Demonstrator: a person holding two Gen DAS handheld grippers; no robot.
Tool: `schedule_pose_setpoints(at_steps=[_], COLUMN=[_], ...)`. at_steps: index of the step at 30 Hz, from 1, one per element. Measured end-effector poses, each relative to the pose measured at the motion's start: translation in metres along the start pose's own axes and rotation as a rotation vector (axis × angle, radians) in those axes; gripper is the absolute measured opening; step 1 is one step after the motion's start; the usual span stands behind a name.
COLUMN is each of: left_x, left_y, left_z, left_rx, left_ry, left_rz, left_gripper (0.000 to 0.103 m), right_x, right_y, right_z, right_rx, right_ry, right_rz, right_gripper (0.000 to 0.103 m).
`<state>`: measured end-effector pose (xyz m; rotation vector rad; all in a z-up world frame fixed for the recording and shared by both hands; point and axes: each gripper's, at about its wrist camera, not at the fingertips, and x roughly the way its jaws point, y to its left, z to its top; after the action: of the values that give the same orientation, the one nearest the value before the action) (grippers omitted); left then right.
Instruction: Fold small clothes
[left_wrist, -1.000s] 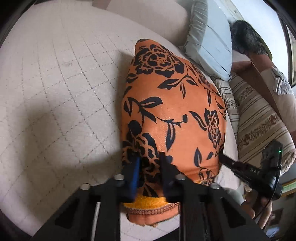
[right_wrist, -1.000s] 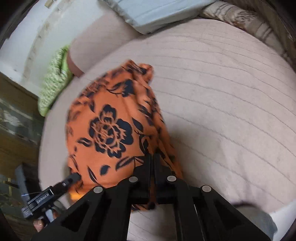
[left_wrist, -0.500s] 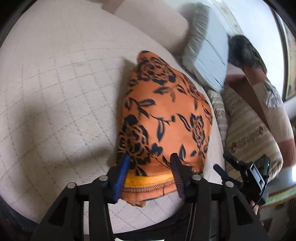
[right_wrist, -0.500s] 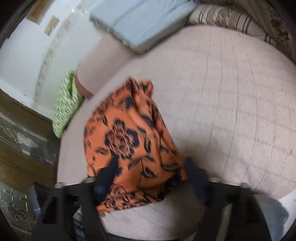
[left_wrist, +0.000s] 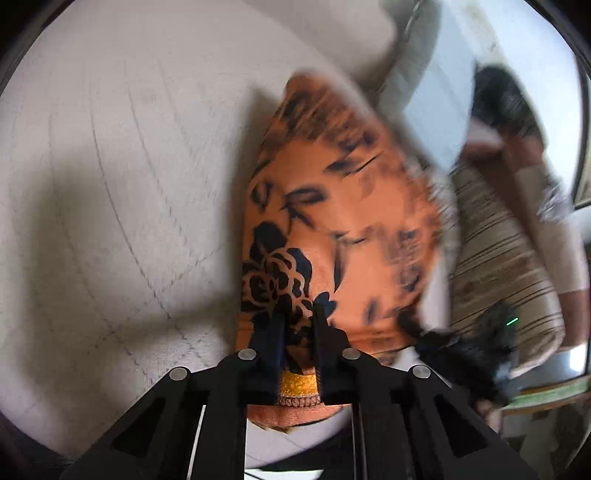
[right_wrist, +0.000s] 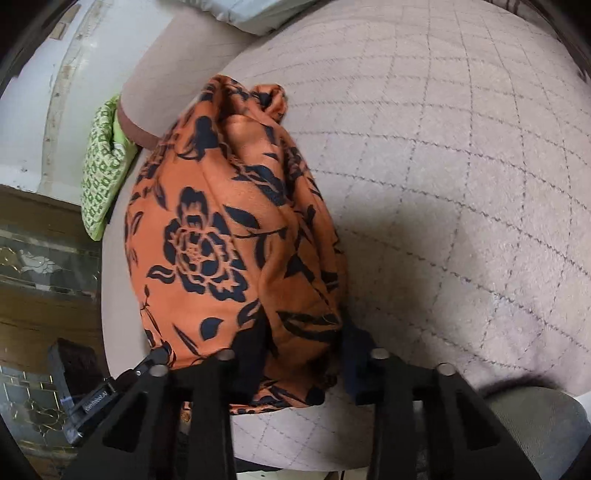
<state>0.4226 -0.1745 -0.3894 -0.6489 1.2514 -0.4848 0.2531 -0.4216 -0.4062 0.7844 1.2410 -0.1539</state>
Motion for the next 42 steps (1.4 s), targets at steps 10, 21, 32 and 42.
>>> schedule_pose_setpoints(at_steps=[10,21,32,42], left_x=[-0.044,-0.03,0.073,0.05], left_y=[0.054,-0.01,0.024,0.032], left_z=[-0.01,0.039,0.098,0.085], left_rx=[0.005,0.174,0.041,-0.021], left_ry=[-0.018,-0.098,0.004,-0.024], left_rz=[0.145,0.101,-0.034,-0.137], left_gripper=[0.003,0.058,0.068,0.032], right_x=[-0.008,-0.039,0.051,0.056], right_y=[0.02,0.068,0.02,0.04], right_z=[-0.039,0.046,0.104,0.103], right_rx=[-0.075,-0.2,-0.058,-0.08], right_ry=[-0.023,-0.186,0.034,0.031], right_rz=[0.022,0.038,0.123,0.233], right_gripper=[0.049,0.087,0.071,0.027])
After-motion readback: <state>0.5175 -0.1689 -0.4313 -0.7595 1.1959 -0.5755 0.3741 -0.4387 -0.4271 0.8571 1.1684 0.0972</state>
